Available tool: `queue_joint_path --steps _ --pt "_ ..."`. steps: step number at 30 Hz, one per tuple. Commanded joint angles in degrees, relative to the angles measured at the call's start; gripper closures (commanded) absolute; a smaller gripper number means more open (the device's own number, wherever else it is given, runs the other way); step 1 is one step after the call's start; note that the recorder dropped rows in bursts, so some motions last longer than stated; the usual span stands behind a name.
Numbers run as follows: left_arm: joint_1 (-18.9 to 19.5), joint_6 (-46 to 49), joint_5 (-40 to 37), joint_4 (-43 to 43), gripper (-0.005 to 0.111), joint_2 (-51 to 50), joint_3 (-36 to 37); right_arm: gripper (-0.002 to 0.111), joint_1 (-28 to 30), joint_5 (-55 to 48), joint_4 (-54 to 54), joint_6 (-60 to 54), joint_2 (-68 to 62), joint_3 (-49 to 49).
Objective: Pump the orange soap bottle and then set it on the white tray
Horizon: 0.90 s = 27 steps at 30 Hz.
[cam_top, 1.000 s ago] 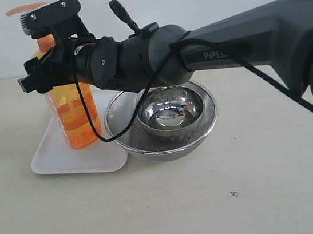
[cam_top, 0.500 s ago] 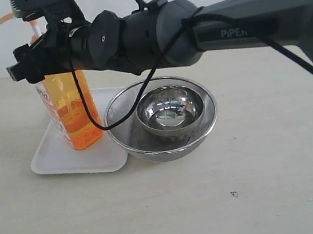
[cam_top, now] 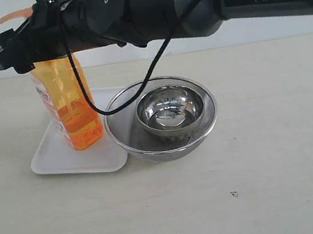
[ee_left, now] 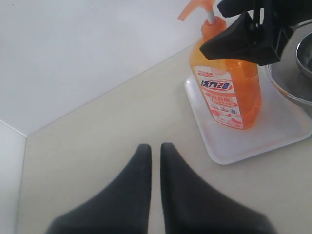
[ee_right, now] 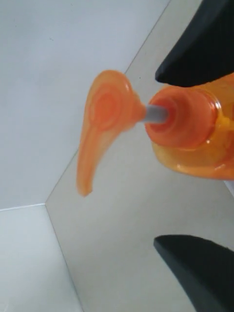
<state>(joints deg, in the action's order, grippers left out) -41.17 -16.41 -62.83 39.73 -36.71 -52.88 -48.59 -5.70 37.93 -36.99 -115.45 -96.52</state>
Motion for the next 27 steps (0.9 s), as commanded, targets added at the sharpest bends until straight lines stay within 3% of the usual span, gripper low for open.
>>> queue_joint_path --steps 1,8,13,22,25,27 --pt "-0.03 -1.23 -0.33 0.55 0.102 0.37 0.33 0.034 0.05 -5.6 -0.58 -0.59 2.42 -0.38" --pt "-0.03 -3.38 -0.33 0.55 0.102 0.37 0.33 0.034 1.38 -14.1 -5.23 2.08 4.16 -0.38" --pt "-0.03 -5.52 0.06 0.17 0.102 0.27 0.33 0.034 4.93 -23.53 -10.49 9.82 5.52 -0.38" --pt "-0.03 -9.19 5.56 -1.59 0.102 -2.36 0.33 0.036 10.28 -34.0 -18.05 15.89 5.64 -0.38" --pt "-0.03 -10.02 8.83 -1.31 0.102 -4.94 1.17 0.055 10.4 -34.8 -18.43 15.89 5.64 -0.38" --pt "-0.03 -11.65 12.42 -0.3 0.102 -7.06 2.94 0.077 10.29 -34.8 -18.43 15.89 5.64 -0.38"
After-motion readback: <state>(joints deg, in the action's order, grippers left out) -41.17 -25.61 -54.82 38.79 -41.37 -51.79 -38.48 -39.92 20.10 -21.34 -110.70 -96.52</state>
